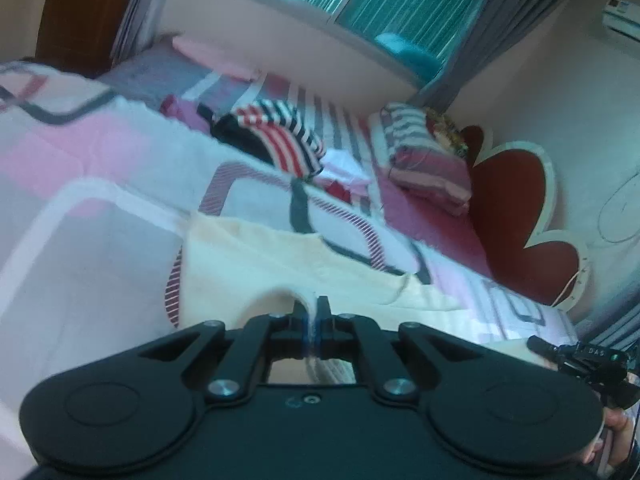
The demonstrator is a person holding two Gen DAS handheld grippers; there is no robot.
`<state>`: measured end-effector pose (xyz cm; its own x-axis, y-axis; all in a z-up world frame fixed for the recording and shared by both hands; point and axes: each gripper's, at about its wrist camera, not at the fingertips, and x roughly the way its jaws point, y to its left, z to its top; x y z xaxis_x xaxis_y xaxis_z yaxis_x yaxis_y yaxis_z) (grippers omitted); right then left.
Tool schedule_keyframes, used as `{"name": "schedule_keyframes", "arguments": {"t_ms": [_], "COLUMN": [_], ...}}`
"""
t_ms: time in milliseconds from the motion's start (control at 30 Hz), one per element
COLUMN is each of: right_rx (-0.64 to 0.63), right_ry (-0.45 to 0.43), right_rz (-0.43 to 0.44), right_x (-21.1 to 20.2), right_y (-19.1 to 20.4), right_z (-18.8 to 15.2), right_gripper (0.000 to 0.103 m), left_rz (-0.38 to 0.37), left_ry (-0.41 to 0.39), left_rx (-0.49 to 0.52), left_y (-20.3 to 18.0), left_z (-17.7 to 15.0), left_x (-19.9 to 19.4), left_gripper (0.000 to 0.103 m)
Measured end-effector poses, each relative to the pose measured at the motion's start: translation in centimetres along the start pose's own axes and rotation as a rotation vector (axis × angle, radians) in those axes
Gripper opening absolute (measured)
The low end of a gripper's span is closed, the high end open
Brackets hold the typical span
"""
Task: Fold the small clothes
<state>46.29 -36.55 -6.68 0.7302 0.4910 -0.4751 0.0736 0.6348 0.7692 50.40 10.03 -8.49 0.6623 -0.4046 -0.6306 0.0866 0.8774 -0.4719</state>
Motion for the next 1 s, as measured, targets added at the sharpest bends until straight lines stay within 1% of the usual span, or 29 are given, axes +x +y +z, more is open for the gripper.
{"name": "schedule_keyframes", "arguments": {"t_ms": [67, 167, 233, 300, 333, 400, 433, 467, 500, 533, 567, 600, 633, 667, 700, 733, 767, 800, 833, 867, 900, 967, 1000], "right_rx": [0.013, 0.033, 0.058, 0.083, 0.098, 0.093, 0.088, 0.091, 0.091, 0.079, 0.061, 0.057, 0.043, 0.008, -0.041, -0.09, -0.136, -0.189, -0.23, -0.259, -0.293, -0.351, -0.38], "right_ry": [0.021, 0.029, 0.033, 0.049, 0.065, 0.073, 0.069, 0.054, 0.013, -0.034, -0.069, -0.074, -0.067, -0.057, -0.037, -0.018, -0.003, 0.006, 0.013, 0.021, 0.026, 0.041, 0.052], "right_rz": [-0.008, -0.006, -0.001, 0.003, 0.006, 0.001, -0.004, 0.002, 0.021, 0.017, 0.019, 0.039, 0.043, 0.037, 0.025, 0.007, -0.013, -0.038, -0.062, -0.084, -0.109, -0.158, -0.187], "right_x": [2.1, 3.6, 5.1, 6.7, 7.6, 8.6, 8.7, 8.6, 7.9, 7.2, 6.6, 6.2, 5.9, 5.8, 5.9, 5.9, 6.1, 6.5, 6.8, 7.3, 7.8, 9.4, 10.1], "right_y": [-1.6, -3.2, -4.4, -5.4, -6.0, -6.7, -6.8, -7.1, -7.2, -7.1, -7.1, -7.2, -7.2, -6.9, -6.5, -6.0, -5.5, -5.0, -4.6, -4.2, -3.7, -3.0, -2.7], "right_z": [0.5, 1.1, 2.2, 3.1, 3.4, 4.0, 4.2, 4.5, 4.8, 4.9, 5.2, 5.5, 5.7, 5.7, 5.6, 5.5, 5.2, 4.7, 4.3, 3.8, 3.1, 1.5, 0.7], "right_gripper": [0.003, 0.004, 0.004, 0.004, 0.004, 0.006, 0.024, 0.063, 0.082, 0.095, 0.095, 0.095, 0.09, 0.077, 0.071, 0.06, 0.054, 0.053, 0.053, 0.053, 0.053, 0.053, 0.05], "left_rz": [0.012, 0.027, 0.03, 0.04, 0.036, 0.032, 0.018, 0.01, 0.011, 0.011, 0.014, 0.03, 0.043, 0.03, 0.021, 0.033, 0.05, 0.071, 0.089, 0.111, 0.143, 0.19, 0.199], "left_ry": [0.02, 0.039, 0.042, 0.048, 0.049, 0.039, 0.02, 0.006, -0.002, -0.016, -0.047, -0.089, -0.119, -0.14, -0.141, -0.121, -0.092, -0.058, -0.024, 0.011, 0.04, 0.054, 0.059], "left_rx": [-0.003, -0.037, -0.063, -0.058, -0.048, -0.038, -0.033, -0.027, -0.02, -0.017, -0.02, -0.019, -0.014, -0.012, -0.01, 0.009, 0.043, 0.089, 0.131, 0.173, 0.226, 0.327, 0.355], "left_y": [0.7, 1.9, 2.7, 3.1, 3.1, 3.2, 3.3, 3.3, 3.2, 3.3, 3.3, 3.3, 3.2, 3.4, 3.6, 3.5, 3.3, 3.0, 2.6, 2.2, 1.6, 0.6, 0.3], "left_z": [0.3, 1.1, 1.6, 2.2, 2.4, 2.6, 2.6, 2.6, 2.6, 2.6, 2.5, 2.5, 2.5, 2.6, 2.7, 2.8, 3.0, 3.0, 3.0, 2.8, 2.5, 1.8, 1.6], "left_x": [1.7, 4.2, 5.7, 7.3, 8.0, 8.8, 9.0, 9.0, 9.0, 9.0, 8.5, 7.9, 7.3, 6.7, 6.5, 6.6, 6.9, 7.3, 7.8, 8.3, 8.8, 9.3, 9.4], "left_gripper": [0.002, 0.002, 0.002, 0.003, 0.004, 0.014, 0.019, 0.027, 0.038, 0.044, 0.061, 0.076, 0.078, 0.077, 0.073, 0.071, 0.065, 0.06, 0.059, 0.054, 0.052, 0.05, 0.041]}}
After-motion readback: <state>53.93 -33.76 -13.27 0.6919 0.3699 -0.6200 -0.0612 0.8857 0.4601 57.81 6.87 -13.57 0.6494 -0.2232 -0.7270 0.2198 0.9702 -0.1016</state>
